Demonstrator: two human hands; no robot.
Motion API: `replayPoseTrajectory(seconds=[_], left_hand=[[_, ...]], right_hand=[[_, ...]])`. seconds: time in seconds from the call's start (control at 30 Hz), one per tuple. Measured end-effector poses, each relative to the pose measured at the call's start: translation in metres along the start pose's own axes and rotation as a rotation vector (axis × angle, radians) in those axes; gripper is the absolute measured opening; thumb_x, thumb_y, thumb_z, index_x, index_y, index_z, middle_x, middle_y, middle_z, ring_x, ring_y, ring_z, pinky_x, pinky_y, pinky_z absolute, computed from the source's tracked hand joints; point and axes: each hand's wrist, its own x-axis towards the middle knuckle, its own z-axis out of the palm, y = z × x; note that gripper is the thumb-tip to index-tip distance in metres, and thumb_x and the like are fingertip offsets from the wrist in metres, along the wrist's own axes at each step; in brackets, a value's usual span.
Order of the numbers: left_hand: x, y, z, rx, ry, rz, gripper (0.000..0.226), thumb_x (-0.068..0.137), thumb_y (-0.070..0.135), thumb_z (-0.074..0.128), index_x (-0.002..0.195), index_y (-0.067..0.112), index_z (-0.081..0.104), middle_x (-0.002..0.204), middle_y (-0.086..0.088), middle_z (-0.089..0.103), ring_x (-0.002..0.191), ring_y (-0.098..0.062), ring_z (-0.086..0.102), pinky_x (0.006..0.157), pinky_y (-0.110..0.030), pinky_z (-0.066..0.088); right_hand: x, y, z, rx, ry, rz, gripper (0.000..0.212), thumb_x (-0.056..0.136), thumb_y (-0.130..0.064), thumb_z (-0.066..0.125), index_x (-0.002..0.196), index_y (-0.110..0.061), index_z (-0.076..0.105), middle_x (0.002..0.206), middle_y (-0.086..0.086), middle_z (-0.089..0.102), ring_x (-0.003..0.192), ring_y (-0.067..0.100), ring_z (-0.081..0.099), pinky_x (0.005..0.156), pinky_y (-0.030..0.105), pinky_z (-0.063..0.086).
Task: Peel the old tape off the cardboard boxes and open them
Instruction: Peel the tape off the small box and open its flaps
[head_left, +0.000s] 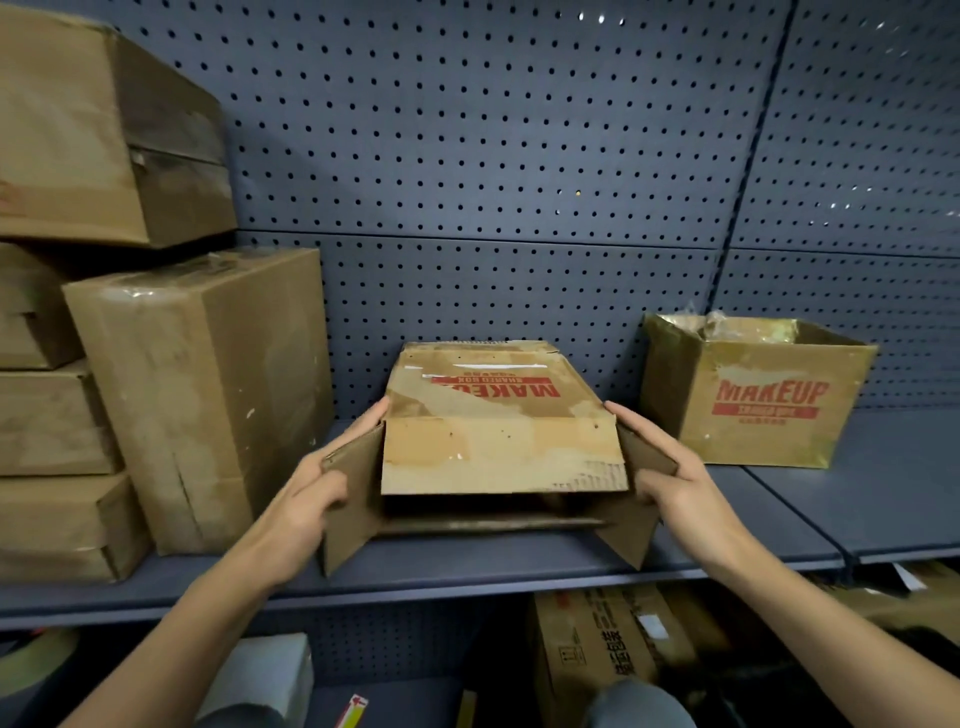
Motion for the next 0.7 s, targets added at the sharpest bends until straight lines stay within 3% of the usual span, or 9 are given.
replayPoseTrajectory(seconds=[0.03,0.1,0.23,0.3,0.43,0.57,0.7], left_hand=[[0.000,-0.001,-0.002,-0.002,0.004,0.003,0.071,0.077,0.008,0.036,0.147,0.024,0.040,0.152,0.016,0.044,0.144,-0.005,0.032,0.124,-0.035,0.015],[0.000,0.000,-0.004,0.037,-0.026,0.020,0.069,0.078,0.010,0.035,0.145,0.022,0.041,0.153,0.020,0.040,0.145,-0.002,0.028,0.124,-0.032,0.013],[0.004,0.010,0.003,0.202,-0.116,0.060,0.066,0.079,0.011,0.034,0.142,0.031,0.040,0.151,0.035,0.029,0.144,0.008,0.021,0.118,-0.013,0.010],[0.010,0.010,0.005,0.284,-0.148,0.016,0.070,0.078,0.013,0.033,0.143,0.039,0.037,0.151,0.038,0.025,0.145,0.010,0.014,0.121,-0.019,0.006],[0.023,0.009,0.011,0.473,-0.325,-0.092,0.075,0.074,0.028,0.030,0.142,0.061,0.027,0.152,0.043,0.011,0.143,0.014,-0.005,0.124,-0.037,-0.001],[0.024,0.009,0.028,0.559,-0.474,-0.154,0.074,0.084,0.042,0.040,0.154,0.045,0.017,0.158,0.035,0.000,0.146,0.007,-0.011,0.124,-0.038,-0.002],[0.024,0.000,0.026,0.604,-0.575,-0.225,0.082,0.083,0.084,0.031,0.153,0.042,0.024,0.157,0.035,0.002,0.147,0.002,-0.013,0.123,-0.039,-0.003]], right_hand=[[0.000,-0.001,-0.003,0.042,-0.015,0.018,0.081,0.084,0.020,0.033,0.132,-0.041,0.058,0.111,-0.002,0.072,0.077,0.021,0.059,0.061,0.030,0.042],[0.000,-0.001,-0.006,0.183,-0.018,0.051,0.076,0.085,0.019,0.030,0.128,-0.034,0.062,0.110,0.008,0.071,0.081,0.031,0.055,0.063,0.035,0.037],[0.006,-0.006,-0.013,0.280,0.040,0.165,0.029,0.102,-0.021,0.041,0.119,-0.028,0.063,0.104,0.004,0.070,0.083,0.019,0.063,0.063,0.033,0.045],[0.012,-0.009,-0.023,0.291,0.025,0.253,0.023,0.099,-0.029,0.049,0.115,-0.025,0.064,0.097,0.003,0.068,0.081,0.018,0.061,0.060,0.030,0.044],[0.024,-0.011,-0.036,0.202,0.052,0.382,0.015,0.098,-0.022,0.055,0.109,-0.018,0.065,0.096,0.013,0.067,0.070,0.020,0.066,0.049,0.030,0.051],[0.030,-0.004,-0.037,0.051,0.083,0.434,0.034,0.100,-0.006,0.049,0.130,-0.024,0.052,0.105,0.011,0.064,0.084,0.029,0.066,0.050,0.032,0.057],[0.027,0.006,-0.033,-0.094,-0.135,0.565,0.047,0.102,0.000,0.041,0.141,-0.024,0.050,0.115,0.010,0.062,0.101,0.030,0.067,0.074,0.035,0.061]])
